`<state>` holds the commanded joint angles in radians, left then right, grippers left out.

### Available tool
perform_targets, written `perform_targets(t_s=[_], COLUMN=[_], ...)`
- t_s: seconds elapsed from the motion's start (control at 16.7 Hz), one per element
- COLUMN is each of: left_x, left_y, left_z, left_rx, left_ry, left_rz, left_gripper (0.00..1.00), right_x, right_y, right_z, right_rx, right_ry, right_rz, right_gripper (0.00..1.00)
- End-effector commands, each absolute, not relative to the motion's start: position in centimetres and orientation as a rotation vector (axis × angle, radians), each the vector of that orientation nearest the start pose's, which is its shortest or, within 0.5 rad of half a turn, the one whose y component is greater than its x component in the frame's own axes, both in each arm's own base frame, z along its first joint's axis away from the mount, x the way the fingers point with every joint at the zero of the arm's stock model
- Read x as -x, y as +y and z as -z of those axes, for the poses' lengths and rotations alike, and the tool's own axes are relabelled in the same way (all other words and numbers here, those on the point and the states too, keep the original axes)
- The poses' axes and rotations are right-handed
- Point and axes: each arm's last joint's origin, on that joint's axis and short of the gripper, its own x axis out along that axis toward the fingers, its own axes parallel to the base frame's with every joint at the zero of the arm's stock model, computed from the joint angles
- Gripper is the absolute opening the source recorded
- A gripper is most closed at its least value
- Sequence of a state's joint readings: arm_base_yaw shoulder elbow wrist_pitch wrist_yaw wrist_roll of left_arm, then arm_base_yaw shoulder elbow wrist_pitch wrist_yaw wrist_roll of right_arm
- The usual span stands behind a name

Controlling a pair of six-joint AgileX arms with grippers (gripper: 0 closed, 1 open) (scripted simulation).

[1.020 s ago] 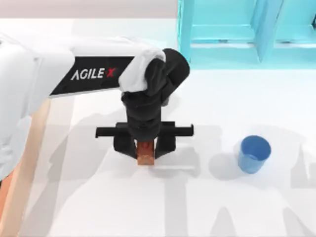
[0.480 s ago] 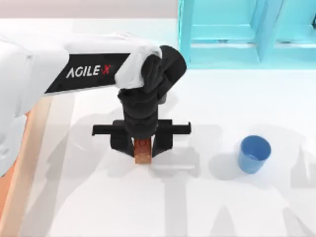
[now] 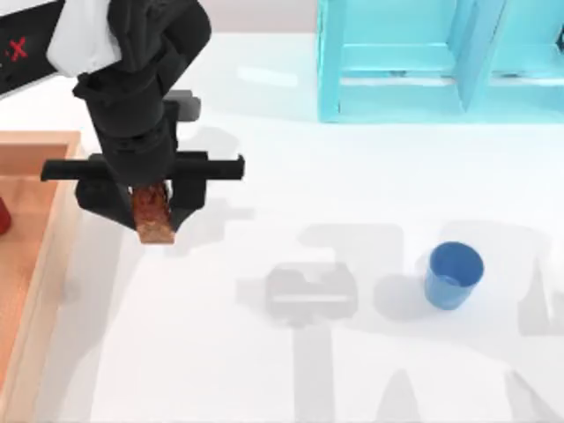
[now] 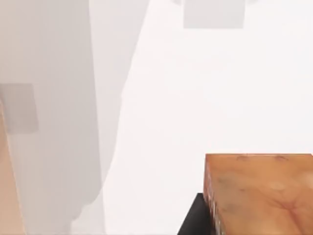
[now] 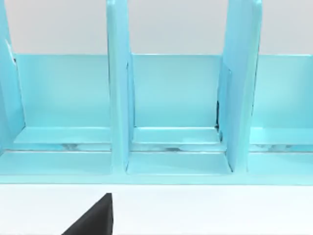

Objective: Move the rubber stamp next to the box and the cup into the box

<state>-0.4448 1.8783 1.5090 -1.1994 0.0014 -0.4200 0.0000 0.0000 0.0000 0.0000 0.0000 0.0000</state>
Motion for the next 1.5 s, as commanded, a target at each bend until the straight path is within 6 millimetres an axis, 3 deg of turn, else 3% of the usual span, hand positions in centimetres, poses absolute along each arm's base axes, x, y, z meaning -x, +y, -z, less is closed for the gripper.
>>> perform_targets(t_s=[0.36, 0.84, 1.14, 1.26, 1.5], left_x=[-32.6, -38.1, -38.4, -38.5, -38.6], left_y=[-14.9, -12.4, -12.2, -12.2, -12.1], left_z=[-22.1, -24.3, -24.4, -24.0, -20.6], left_rx=[-0.021, -0.017, -0.024, -0.024, -0.020], left_ry=[1.573, 1.568, 1.568, 1.569, 1.564], left_rz=[0.018, 0.019, 0.024, 0.024, 0.022], left_gripper=[0.00, 0.00, 0.00, 0.00, 0.00], right_x=[-10.6, -10.6, -10.6, -10.6, -10.6], right_y=[-0.1, -0.1, -0.1, -0.1, -0.1], right_z=[-16.0, -16.0, -16.0, -16.0, -16.0], right_rx=[0.000, 0.000, 0.000, 0.000, 0.000], right_ry=[0.000, 0.000, 0.000, 0.000, 0.000], right_rz=[0.000, 0.000, 0.000, 0.000, 0.000], right_gripper=[1.00, 1.00, 1.00, 1.00, 1.00])
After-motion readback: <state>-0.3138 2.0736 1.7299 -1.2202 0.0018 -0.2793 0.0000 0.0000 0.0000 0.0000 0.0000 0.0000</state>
